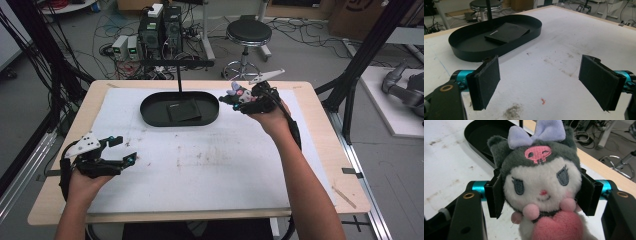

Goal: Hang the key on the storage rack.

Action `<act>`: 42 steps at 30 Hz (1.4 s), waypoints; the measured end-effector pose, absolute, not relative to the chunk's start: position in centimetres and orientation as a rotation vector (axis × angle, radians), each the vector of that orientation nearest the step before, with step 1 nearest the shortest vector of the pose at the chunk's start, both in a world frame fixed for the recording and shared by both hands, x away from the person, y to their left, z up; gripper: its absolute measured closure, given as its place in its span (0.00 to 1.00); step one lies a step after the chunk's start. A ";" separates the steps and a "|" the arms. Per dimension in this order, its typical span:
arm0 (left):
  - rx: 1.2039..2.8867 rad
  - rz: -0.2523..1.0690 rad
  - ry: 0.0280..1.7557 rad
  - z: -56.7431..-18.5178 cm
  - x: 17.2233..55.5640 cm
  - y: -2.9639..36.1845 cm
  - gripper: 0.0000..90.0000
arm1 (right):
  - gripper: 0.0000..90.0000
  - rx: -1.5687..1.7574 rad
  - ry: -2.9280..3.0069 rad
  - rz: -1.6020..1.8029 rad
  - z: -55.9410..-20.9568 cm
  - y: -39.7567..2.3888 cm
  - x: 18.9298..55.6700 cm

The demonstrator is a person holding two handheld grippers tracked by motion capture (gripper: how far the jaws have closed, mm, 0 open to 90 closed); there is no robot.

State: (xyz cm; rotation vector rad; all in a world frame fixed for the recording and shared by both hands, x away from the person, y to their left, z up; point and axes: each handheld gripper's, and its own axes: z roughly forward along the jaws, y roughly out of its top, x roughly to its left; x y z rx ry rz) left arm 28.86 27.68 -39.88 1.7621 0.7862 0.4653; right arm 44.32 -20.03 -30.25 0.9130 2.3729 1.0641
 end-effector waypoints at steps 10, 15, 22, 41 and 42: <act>1.791 0.475 0.798 -39.9 28.1 27.7 0.19 | 0.38 0.876 2.381 1.111 -28.3 -17.0 46.1; 1.787 0.481 0.809 -39.9 27.7 28.0 0.19 | 0.38 0.874 2.381 1.123 -27.7 -15.8 47.1; 1.787 0.485 0.816 -40.0 27.3 28.3 0.19 | 0.38 0.870 2.388 1.101 -26.9 -14.3 48.6; 1.785 0.490 0.834 -40.4 27.3 28.9 0.19 | 0.38 0.864 2.388 1.068 -25.6 -11.9 51.5; 1.785 0.490 0.834 -40.4 27.3 28.9 0.19 | 0.38 0.864 2.388 1.068 -25.6 -11.9 51.5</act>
